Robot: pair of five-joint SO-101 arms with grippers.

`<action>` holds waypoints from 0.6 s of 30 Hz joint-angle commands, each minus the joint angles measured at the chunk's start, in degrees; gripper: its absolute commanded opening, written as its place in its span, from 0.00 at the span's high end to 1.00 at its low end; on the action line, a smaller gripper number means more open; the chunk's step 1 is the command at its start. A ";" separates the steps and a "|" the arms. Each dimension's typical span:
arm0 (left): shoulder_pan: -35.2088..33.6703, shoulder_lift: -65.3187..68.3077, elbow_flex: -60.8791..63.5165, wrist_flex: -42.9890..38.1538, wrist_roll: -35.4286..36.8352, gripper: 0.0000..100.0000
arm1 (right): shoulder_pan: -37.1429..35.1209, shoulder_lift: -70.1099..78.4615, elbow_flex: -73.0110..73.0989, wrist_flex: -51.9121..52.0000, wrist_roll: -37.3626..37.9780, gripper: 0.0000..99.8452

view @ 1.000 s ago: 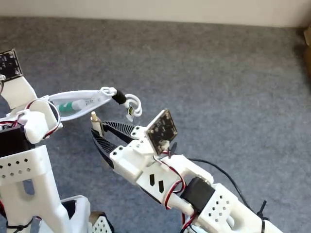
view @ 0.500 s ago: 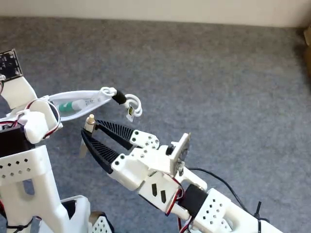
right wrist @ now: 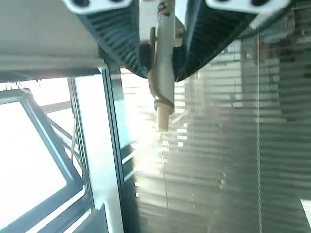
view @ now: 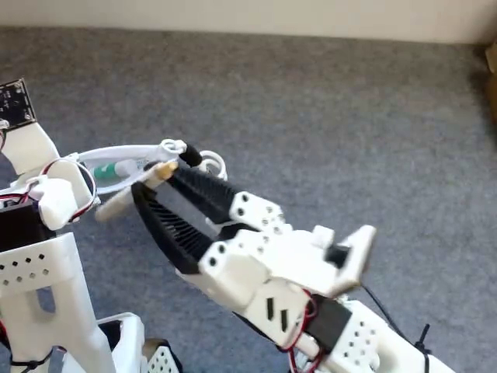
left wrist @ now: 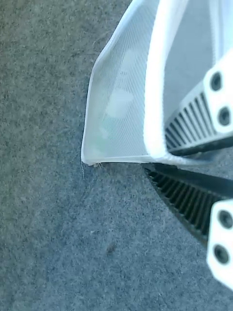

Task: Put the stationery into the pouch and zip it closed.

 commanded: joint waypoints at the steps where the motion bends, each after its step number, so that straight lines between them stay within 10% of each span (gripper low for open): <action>1: 0.92 -0.22 0.57 -1.05 -0.09 0.99 | -0.40 -1.10 -7.87 -0.92 -0.53 0.99; 18: 0.92 -0.22 0.57 -0.97 -0.09 0.99 | 1.19 17.71 -8.92 -1.45 16.97 0.99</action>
